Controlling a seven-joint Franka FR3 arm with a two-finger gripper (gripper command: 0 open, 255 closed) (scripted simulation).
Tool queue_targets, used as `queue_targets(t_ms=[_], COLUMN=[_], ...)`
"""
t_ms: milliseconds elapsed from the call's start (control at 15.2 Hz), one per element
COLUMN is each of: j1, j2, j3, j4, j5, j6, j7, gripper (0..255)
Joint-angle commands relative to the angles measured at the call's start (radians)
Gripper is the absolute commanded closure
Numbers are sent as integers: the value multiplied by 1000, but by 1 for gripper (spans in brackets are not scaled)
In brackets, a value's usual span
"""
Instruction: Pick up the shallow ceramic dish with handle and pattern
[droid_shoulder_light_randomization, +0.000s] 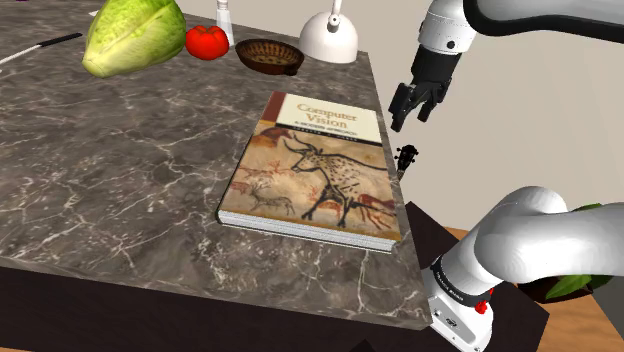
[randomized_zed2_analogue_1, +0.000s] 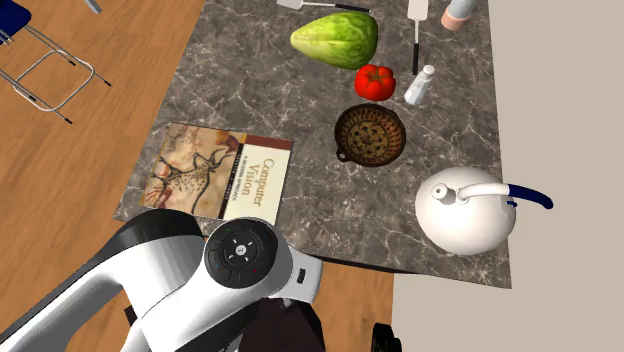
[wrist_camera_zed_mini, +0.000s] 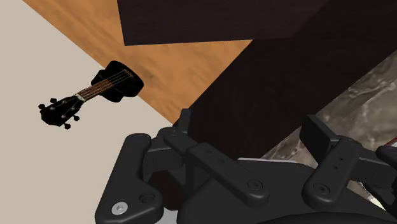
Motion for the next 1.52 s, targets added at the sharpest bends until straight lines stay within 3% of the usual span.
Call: queue_targets(t_ms=[0, 330, 726, 1452], j1=[0, -31, -77, -135], j2=[0, 150, 344, 732], j3=[0, 87, 172, 267], j4=[0, 126, 315, 768], j5=[0, 82, 130, 82], j6=[0, 48, 92, 103], j7=[0, 216, 469, 925], gripper=[0, 0, 0, 0])
